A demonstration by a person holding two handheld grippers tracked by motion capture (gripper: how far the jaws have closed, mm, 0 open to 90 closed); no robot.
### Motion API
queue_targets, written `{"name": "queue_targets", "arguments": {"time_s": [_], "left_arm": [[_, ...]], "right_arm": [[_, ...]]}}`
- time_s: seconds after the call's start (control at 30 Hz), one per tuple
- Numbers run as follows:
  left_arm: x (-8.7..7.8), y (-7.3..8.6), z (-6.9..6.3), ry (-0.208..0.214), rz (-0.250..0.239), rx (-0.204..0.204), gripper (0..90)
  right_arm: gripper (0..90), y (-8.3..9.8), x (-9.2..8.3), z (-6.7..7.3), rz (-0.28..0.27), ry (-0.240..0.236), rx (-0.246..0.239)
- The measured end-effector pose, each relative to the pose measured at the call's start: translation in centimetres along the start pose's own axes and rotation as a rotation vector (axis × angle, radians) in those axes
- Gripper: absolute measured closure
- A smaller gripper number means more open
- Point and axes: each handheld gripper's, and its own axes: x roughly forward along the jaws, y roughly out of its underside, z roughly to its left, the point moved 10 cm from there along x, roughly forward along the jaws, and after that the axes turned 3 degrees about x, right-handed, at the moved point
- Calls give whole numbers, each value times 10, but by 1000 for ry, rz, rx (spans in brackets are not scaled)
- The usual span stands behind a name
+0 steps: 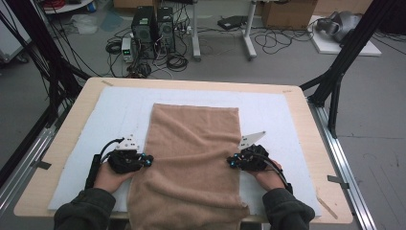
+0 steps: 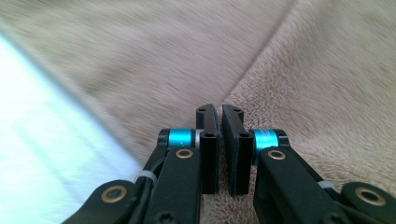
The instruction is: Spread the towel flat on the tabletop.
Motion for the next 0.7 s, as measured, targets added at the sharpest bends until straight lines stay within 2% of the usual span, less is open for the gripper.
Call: {"name": "queue_targets", "arguments": {"time_s": [0.07, 0.13, 0.2, 0.27, 0.3, 0.33, 0.37, 0.47, 0.53, 0.6, 0.7], "left_arm": [[1, -6, 11, -74, -34, -25, 851], [5, -14, 21, -125, -68, -57, 849], [11, -16, 28, -152, -59, -64, 835], [15, -18, 33, -169, -51, -82, 758], [14, -19, 34, -170, -63, -92, 703], [10, -21, 32, -153, -80, -98, 678], [7, -22, 30, -143, -93, -95, 656], [-6, -20, 22, -134, -88, -57, 588], [-16, -16, 14, -125, -85, -36, 555], [-25, -10, 4, -116, -95, -15, 530], [-33, 1, -11, -99, -98, -8, 502]], "right_arm": [[862, -10, -3, -9, -37, 53, 16], [862, -22, -8, -23, -88, 104, 52], [859, -28, -7, -35, -95, 147, 74], [829, -30, -4, -44, -86, 170, 106], [802, -30, -3, -47, -87, 174, 119], [774, -30, -3, -46, -89, 165, 125], [750, -31, -5, -43, -99, 149, 119], [691, -31, -13, -26, -101, 105, 73], [673, -28, -21, -10, -104, 73, 32], [639, -23, -27, 10, -107, 15, -8], [606, -13, -32, 31, -96, -11, -38]]}}
